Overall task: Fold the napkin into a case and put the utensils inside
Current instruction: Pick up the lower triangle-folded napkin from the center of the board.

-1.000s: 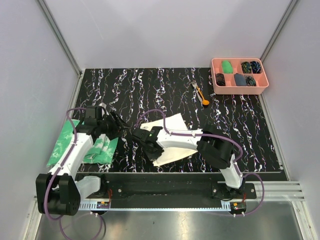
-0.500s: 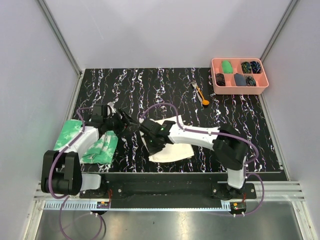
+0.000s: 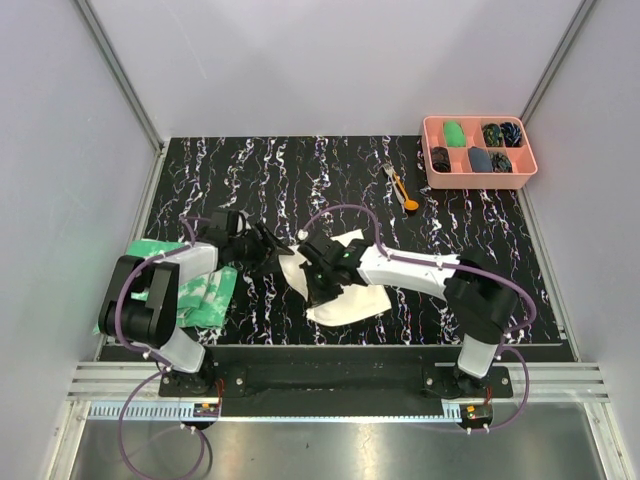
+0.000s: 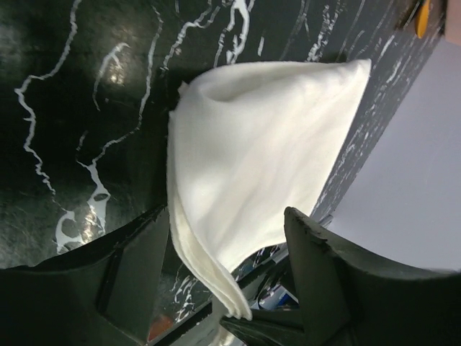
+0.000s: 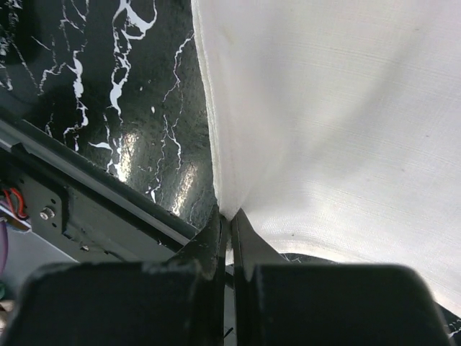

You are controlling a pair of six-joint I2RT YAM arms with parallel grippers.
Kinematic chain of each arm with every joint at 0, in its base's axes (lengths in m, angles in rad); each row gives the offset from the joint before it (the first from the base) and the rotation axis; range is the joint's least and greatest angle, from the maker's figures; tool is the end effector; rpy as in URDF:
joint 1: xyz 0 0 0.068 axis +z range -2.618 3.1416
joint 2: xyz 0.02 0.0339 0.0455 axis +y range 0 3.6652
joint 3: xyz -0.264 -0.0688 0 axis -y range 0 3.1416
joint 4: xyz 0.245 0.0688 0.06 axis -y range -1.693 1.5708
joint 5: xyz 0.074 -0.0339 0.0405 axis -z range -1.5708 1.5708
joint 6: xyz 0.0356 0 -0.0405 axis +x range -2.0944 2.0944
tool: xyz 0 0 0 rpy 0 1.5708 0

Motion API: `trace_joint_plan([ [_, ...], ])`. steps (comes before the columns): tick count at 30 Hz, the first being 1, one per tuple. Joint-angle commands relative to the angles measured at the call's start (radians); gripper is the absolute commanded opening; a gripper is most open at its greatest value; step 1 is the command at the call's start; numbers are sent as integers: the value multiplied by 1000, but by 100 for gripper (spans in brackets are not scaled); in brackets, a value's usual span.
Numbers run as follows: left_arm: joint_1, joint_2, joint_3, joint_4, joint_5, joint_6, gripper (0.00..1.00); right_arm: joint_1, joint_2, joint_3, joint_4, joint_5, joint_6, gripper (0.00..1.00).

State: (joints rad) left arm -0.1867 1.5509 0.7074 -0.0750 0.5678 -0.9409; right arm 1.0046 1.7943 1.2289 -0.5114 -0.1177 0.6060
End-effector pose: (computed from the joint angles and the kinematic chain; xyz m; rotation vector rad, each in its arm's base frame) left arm 0.2771 -0.0718 0.1517 -0.7354 2.5698 -1.1368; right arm 0.1946 0.3140 0.1941 -0.5985 2.7516 0.6269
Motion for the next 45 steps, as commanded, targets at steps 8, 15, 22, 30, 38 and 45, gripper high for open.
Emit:
trace_joint_plan([
  [8,-3,73,79,47,-92,40,66,-57,-141,-48,82,-49,21,0],
  [15,-19,136,106,61,-111,60,62,-80,-151,-62,91,-69,20,0],
  [22,-40,169,96,113,-120,50,55,-89,-154,-68,99,-80,17,0],
  [30,-40,147,121,52,-193,97,30,-90,-165,-101,114,-114,24,0],
  [38,-65,129,217,-95,-259,198,0,-83,-150,-190,246,-232,35,0],
  [45,-132,81,388,-403,-442,335,0,-49,-107,-223,445,-394,113,0],
])
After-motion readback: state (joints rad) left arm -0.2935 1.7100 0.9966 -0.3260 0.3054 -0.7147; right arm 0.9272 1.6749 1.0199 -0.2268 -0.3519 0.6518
